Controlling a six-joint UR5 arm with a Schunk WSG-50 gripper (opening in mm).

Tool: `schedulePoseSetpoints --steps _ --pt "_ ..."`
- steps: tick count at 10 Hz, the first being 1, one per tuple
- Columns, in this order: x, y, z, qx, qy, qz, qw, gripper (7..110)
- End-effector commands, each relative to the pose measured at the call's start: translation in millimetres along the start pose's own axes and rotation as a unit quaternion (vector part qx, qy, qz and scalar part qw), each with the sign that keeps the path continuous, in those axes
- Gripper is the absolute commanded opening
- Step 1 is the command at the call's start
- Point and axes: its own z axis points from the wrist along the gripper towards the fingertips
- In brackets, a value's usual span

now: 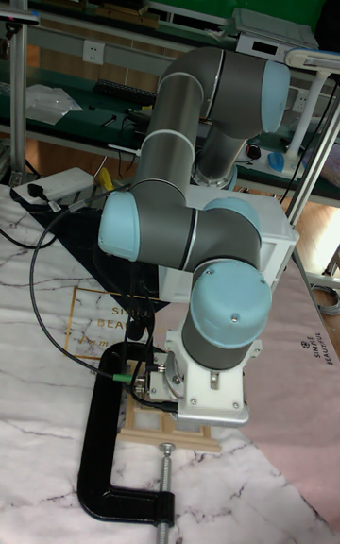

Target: Open a sliding window

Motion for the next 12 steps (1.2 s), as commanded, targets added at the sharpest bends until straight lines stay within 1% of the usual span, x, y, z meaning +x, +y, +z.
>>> schedulePoseSetpoints --steps 1,3,4,5,6,8,11,12 --pt "-15.1 0 -3.2 -0.002 -0.034 -0.002 0.9994 66" --pt "-13.9 -2 -7.7 -0.008 -0.045 -0.009 0.9989 66" --pt "-13.3 -1 -12.9 -0.010 -0.050 -0.011 0.9986 66" --pt "-16.7 3 -18.0 -0.015 -0.062 -0.015 0.9979 66" --pt "-19.6 6 -20.8 -0.014 -0.066 -0.015 0.9976 88" --pt "-22.2 6 -20.9 -0.012 -0.066 -0.017 0.9976 88" --pt "-26.2 7 -24.3 0.003 -0.068 -0.014 0.9976 88" --pt "-23.9 6 -25.9 0.009 -0.062 -0.012 0.9979 88"
